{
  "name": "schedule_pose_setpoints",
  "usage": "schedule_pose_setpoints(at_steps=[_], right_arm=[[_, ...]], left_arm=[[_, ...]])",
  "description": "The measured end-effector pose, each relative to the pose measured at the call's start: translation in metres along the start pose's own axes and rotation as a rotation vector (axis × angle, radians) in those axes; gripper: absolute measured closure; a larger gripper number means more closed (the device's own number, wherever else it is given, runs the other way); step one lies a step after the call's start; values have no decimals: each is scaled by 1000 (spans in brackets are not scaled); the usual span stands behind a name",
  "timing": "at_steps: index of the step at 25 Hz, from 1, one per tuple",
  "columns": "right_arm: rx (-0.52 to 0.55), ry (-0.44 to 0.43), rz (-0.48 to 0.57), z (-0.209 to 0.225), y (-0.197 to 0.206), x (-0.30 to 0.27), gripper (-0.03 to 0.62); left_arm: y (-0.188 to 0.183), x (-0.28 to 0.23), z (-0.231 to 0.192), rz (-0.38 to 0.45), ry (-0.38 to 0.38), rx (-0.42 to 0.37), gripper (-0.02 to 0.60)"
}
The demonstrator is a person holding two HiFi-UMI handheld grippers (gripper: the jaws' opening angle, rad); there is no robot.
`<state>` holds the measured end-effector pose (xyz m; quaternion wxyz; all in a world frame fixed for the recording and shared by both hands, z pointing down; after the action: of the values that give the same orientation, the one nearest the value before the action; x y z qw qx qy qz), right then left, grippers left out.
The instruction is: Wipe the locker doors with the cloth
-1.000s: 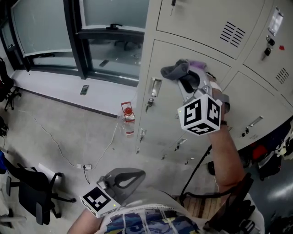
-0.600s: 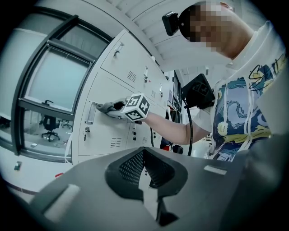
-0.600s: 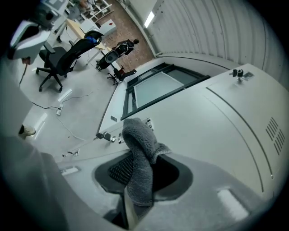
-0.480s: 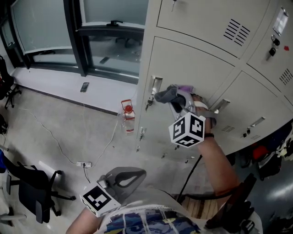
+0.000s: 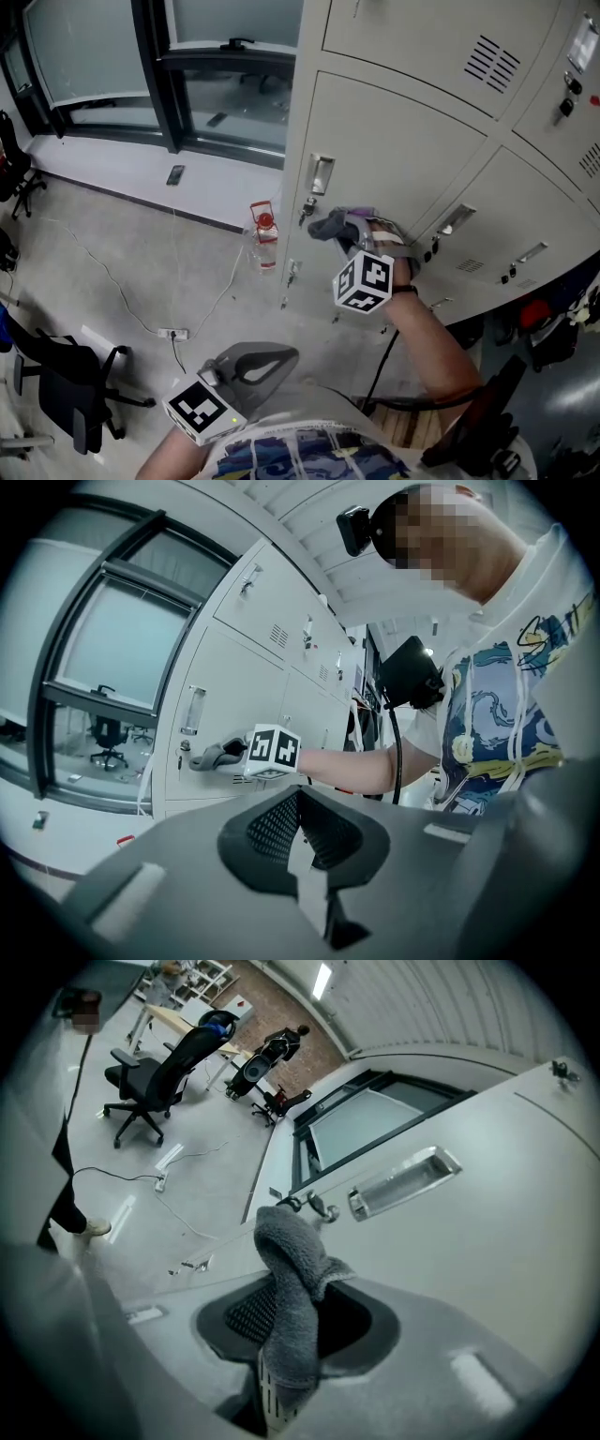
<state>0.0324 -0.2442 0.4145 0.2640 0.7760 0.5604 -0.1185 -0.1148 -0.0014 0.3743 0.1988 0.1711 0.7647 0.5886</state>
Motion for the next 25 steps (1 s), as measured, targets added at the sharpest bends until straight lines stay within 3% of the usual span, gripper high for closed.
schedule_pose_setpoints(at_steps=[17,21,25], right_arm=[[-19,-261,-89,-84,27,-62,480],[-43,-228,-76,-63,17,-34,479],[-39,-89,9,-7,-16,20,479]], left_arm=[[6,1,-2,-25,-20,11,580],[3,5,-4,-5,-10,0,581],[1,8,-7,12,7,-8,580]])
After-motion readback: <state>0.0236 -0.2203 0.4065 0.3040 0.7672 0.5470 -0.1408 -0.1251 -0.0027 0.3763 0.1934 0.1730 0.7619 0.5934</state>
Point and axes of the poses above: the fingertips, and each gripper's own axes: x backward along the fingers, z to its right, y out of its underside, the point moved 9 cm from there along x, backward along the fingers, and after that the axes turned 3 degrees about y, right-handed, at the moved point
